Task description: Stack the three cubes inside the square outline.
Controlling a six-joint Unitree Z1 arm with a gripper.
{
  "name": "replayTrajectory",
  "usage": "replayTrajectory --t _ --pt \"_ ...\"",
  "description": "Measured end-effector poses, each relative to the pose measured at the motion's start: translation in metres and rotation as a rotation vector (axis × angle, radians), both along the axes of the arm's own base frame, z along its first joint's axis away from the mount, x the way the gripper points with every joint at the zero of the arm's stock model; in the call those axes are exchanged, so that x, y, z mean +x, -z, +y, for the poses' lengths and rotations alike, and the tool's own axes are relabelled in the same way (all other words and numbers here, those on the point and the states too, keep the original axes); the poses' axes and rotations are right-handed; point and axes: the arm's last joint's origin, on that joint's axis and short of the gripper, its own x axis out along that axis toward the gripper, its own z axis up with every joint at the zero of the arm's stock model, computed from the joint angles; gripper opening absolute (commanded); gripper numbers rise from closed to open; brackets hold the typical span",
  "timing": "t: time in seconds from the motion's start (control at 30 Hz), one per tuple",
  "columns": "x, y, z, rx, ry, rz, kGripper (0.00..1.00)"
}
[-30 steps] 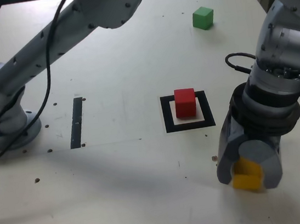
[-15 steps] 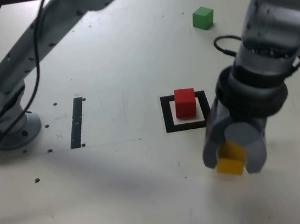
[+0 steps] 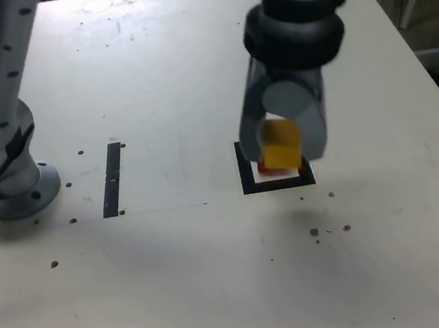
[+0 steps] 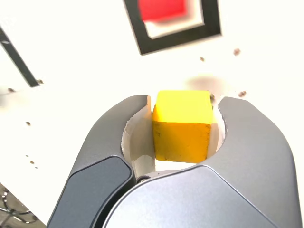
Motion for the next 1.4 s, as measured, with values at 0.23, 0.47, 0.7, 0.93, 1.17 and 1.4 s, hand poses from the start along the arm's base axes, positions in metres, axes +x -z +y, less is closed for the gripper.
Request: replayTrajectory --t 0.23,0.47,0.7,0.93,1.17,1.4 --pt "-0.02 0.003 0.031 -0.007 -0.069 -0.027 0.3" --pt "-0.029 0.01 0.05 -0.017 -0.119 -0.08 0.3" --pt "-0.028 0.022 0.065 -0.023 -0.166 -0.07 0.3" --pt "-0.025 0.027 0.069 -0.023 -0.166 -0.061 0.3" --pt "-0.015 0.033 0.076 -0.025 -0.162 -0.062 0.3" --pt "-0.01 0.036 0.083 -0.032 -0.17 -0.059 0.3"
